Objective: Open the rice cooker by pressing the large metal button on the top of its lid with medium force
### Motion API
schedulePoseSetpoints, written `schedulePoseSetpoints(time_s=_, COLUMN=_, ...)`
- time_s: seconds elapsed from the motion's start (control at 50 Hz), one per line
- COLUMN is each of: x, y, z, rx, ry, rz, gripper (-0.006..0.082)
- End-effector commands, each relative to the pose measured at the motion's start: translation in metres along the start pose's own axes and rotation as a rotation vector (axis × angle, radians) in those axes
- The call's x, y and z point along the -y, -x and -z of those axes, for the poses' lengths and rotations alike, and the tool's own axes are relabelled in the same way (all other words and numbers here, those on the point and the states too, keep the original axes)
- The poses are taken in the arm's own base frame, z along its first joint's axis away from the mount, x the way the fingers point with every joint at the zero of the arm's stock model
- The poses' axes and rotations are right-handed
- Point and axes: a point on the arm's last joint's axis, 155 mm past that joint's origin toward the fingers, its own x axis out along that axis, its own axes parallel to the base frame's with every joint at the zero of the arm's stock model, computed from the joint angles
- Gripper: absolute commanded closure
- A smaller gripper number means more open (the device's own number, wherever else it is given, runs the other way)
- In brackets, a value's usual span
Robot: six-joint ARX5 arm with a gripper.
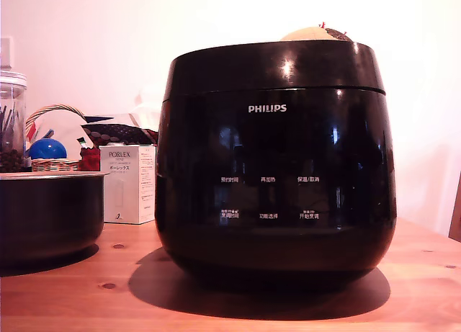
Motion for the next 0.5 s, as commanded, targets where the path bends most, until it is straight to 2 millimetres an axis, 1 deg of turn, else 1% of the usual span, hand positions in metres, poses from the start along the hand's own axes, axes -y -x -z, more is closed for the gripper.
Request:
schedulePoseSetpoints(time_s=0.0, x=0.009, y=-0.003, z=-0.003, rx=-0.033, ry=0.25, rz=0.047, gripper=0.0788)
schedulePoseSetpoints(time_s=0.06, x=0.018, y=-0.005, z=-0.014, rx=-0.041, ry=0.248, rz=0.087, gripper=0.0788)
schedulePoseSetpoints(time_s=0.16, x=0.024, y=-0.01, z=-0.03, rx=-0.048, ry=0.236, rz=0.12, gripper=0.0788)
schedulePoseSetpoints(time_s=0.26, x=0.029, y=-0.018, z=-0.041, rx=-0.05, ry=0.228, rz=0.154, gripper=0.0788)
schedulePoseSetpoints(time_s=0.36, x=0.03, y=-0.029, z=-0.044, rx=-0.055, ry=0.209, rz=0.18, gripper=0.0788)
schedulePoseSetpoints(time_s=0.48, x=0.035, y=-0.043, z=-0.04, rx=-0.072, ry=0.206, rz=0.223, gripper=0.0788)
